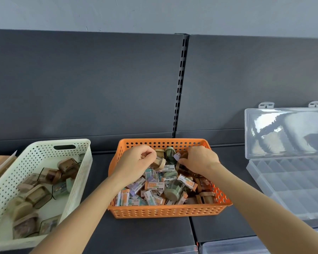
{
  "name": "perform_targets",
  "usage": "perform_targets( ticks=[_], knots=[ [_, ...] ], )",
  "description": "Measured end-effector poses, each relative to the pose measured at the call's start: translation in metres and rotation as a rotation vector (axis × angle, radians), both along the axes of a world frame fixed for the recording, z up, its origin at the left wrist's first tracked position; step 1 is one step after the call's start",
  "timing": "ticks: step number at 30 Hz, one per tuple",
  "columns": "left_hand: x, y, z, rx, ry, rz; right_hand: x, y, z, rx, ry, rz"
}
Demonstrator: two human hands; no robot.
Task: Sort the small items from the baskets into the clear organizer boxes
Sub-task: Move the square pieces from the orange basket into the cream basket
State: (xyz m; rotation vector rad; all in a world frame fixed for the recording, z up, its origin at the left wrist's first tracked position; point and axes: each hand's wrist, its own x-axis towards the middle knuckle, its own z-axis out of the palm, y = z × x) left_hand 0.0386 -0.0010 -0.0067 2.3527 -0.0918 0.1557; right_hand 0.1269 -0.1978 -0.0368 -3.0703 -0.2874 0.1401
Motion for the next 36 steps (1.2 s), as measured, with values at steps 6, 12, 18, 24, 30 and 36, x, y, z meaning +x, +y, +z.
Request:
perform_targets(
  ticks=[6, 12, 18, 24, 30, 36],
  knots=[
    [-0.005, 0.002, -0.001, -0.023, 0.007, 0.018, -0.003, 0.002, -0.001, 0.016, -0.064, -0.05],
    [-0.008, 0.005, -0.002, -0.057, 0.005, 0.016, -0.013, -0.002, -0.001, 0.111, -0.097, -0.052],
    [-0.014, 0.011, 0.001, -0.055, -0.015, 0.047, -0.025, -0.002, 0.012, 0.491, -0.024, 0.003],
    [-0.028, 0.036, 0.011, -0.069, -0.079, 0.114, -0.05, 0.034, 0.047, 0.733, -0.043, 0.218],
    [-0.056, 0.092, 0.021, -0.03, -0.122, 0.296, -0.065, 0.101, 0.054, 0.864, 0.034, 0.374],
    [-0.096, 0.165, 0.017, 0.009, -0.037, 0.429, -0.079, 0.179, 0.05, 0.758, 0.07, 0.536]
  ],
)
